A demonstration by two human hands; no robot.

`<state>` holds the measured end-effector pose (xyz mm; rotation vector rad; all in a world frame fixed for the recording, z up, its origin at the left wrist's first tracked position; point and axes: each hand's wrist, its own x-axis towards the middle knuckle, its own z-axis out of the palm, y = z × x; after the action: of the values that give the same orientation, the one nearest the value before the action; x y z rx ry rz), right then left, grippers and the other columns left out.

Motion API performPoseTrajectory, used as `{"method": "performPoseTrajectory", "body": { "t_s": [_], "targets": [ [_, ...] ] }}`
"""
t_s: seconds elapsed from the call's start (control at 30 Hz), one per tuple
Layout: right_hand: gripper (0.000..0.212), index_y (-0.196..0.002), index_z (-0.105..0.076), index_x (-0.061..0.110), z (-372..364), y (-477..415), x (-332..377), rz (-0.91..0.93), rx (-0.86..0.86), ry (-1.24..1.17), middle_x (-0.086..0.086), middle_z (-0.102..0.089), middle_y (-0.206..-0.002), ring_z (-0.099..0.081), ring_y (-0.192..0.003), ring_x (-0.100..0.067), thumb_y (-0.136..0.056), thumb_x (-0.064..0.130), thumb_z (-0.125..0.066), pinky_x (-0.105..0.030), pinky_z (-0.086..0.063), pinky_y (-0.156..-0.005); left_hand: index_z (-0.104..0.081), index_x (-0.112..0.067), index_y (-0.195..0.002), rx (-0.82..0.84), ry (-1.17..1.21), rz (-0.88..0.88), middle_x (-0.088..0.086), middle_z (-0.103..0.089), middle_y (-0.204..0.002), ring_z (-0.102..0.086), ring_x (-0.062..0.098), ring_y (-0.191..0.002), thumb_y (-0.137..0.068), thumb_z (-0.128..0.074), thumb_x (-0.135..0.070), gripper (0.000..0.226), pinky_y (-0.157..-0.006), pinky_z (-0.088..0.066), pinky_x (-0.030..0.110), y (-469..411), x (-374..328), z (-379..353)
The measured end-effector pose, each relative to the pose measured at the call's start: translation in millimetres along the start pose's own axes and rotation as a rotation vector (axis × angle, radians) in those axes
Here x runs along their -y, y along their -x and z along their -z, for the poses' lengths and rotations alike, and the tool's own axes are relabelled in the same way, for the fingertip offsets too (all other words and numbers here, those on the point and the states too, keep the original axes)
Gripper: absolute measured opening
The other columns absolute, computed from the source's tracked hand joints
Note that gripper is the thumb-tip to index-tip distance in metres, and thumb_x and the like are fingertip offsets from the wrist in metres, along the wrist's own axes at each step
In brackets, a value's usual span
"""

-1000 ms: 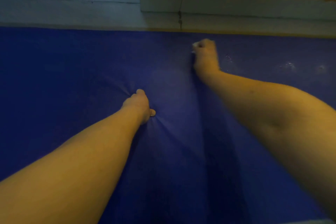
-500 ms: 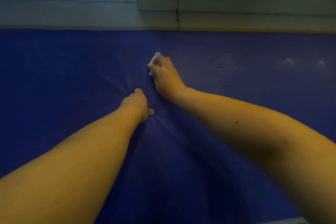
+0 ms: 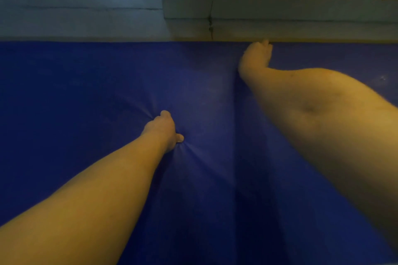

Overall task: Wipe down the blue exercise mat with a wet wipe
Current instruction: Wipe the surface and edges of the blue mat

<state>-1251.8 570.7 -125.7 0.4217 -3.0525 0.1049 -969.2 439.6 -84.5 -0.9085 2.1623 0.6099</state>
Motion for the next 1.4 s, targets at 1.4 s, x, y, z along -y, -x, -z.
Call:
{"method": "performPoseTrajectory", "body": {
  "t_s": [1.4],
  "targets": [
    [0.033,-0.122,-0.061,0.000,15,29,-33,-0.082,0.019,-0.184,-0.023,-0.049,-0.134,-0.048,-0.124,-0.034,-0.090,0.007,-0.057,-0.035,-0.039,-0.098,-0.028,-0.004,-0.142,0.010,-0.019,-0.002,0.018,-0.048,-0.138,-0.051,0.040,-0.123,-0.089,-0.072,-0.045,0.080,-0.095,-0.047,0.047,3,-1,3]
  ]
}}
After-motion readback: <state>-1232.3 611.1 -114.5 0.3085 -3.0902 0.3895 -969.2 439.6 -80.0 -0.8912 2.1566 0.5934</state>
